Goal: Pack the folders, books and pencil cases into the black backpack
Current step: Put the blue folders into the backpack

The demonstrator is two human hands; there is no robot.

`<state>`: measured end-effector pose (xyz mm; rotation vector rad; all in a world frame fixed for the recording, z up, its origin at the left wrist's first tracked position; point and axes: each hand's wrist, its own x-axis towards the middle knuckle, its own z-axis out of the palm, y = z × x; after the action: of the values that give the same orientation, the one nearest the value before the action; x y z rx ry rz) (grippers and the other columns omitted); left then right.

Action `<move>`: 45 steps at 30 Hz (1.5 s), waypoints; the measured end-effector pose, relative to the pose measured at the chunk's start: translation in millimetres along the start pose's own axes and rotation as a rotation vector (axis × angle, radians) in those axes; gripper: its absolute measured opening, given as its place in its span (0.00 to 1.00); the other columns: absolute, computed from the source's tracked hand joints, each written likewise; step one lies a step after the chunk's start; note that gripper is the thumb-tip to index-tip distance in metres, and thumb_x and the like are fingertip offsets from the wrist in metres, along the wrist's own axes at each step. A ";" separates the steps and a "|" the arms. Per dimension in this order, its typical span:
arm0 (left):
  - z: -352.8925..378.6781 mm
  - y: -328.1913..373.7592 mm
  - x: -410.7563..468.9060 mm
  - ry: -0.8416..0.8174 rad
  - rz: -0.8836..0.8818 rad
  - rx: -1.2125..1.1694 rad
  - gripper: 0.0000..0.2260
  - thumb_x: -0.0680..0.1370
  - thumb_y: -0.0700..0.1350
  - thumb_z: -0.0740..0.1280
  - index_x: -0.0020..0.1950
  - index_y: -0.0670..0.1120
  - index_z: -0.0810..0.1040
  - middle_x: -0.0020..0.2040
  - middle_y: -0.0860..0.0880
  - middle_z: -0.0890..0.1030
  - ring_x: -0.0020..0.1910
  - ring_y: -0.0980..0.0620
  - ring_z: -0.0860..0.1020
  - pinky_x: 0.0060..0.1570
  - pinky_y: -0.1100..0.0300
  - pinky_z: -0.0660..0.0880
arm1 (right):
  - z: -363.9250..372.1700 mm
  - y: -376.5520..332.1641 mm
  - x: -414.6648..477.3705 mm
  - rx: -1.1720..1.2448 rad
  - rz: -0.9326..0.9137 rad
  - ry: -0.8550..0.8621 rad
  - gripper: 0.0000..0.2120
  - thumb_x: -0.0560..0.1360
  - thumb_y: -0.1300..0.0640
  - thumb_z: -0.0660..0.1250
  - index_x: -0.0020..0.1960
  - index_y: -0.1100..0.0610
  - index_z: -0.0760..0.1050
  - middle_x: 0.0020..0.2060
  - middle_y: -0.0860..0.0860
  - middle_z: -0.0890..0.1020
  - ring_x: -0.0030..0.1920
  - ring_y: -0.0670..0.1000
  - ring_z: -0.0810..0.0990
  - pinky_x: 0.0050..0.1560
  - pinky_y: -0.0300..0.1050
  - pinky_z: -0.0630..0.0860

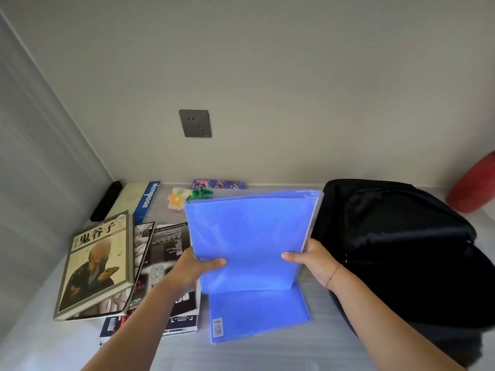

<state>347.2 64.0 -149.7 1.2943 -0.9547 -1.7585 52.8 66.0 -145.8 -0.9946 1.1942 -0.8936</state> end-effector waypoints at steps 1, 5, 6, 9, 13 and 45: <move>1.7 -0.2 -1.2 0.009 0.003 -0.006 0.30 0.55 0.40 0.83 0.55 0.42 0.81 0.58 0.36 0.81 0.58 0.36 0.79 0.61 0.35 0.71 | 1.9 -0.6 -1.4 -0.011 -0.004 0.010 0.17 0.68 0.68 0.73 0.52 0.51 0.80 0.50 0.45 0.85 0.49 0.43 0.84 0.45 0.34 0.80; 5.1 8.0 -3.9 0.015 -0.031 -0.009 0.22 0.60 0.39 0.80 0.53 0.43 0.82 0.56 0.39 0.83 0.54 0.37 0.82 0.56 0.37 0.76 | 6.2 -10.1 -9.8 -0.047 -0.045 0.074 0.15 0.69 0.64 0.74 0.54 0.52 0.79 0.51 0.48 0.84 0.49 0.43 0.84 0.48 0.35 0.80; 7.1 10.9 -5.7 -0.009 -0.038 -0.007 0.22 0.61 0.39 0.80 0.53 0.43 0.82 0.55 0.39 0.83 0.54 0.38 0.82 0.55 0.38 0.76 | 4.7 -12.8 -14.9 -0.036 -0.059 0.091 0.16 0.69 0.64 0.74 0.55 0.53 0.79 0.50 0.48 0.85 0.49 0.44 0.84 0.48 0.36 0.80; 23.8 17.0 -12.9 -0.045 -0.052 -0.003 0.20 0.62 0.38 0.78 0.53 0.42 0.83 0.53 0.40 0.84 0.51 0.39 0.83 0.56 0.41 0.77 | -5.9 -18.2 -42.4 0.035 -0.094 0.150 0.14 0.68 0.63 0.75 0.53 0.58 0.81 0.46 0.51 0.86 0.47 0.51 0.85 0.45 0.39 0.81; 74.3 12.6 -30.0 -0.094 -0.097 0.060 0.20 0.61 0.42 0.77 0.52 0.39 0.83 0.45 0.43 0.86 0.40 0.46 0.85 0.37 0.56 0.81 | -36.0 -13.6 -95.0 0.226 -0.098 0.214 0.13 0.71 0.62 0.71 0.54 0.62 0.81 0.48 0.57 0.86 0.47 0.57 0.84 0.46 0.47 0.82; 349.3 -109.3 -39.6 0.192 0.252 1.156 0.19 0.76 0.46 0.68 0.62 0.41 0.68 0.61 0.42 0.70 0.61 0.41 0.72 0.56 0.52 0.72 | -238.7 72.8 -304.5 0.034 0.568 0.402 0.17 0.76 0.59 0.67 0.62 0.64 0.75 0.57 0.61 0.81 0.56 0.60 0.80 0.61 0.56 0.75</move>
<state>3.5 195.7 -155.1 1.8300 -2.0344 -0.7896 -227.6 342.3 -139.4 -0.4073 1.6835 -0.6635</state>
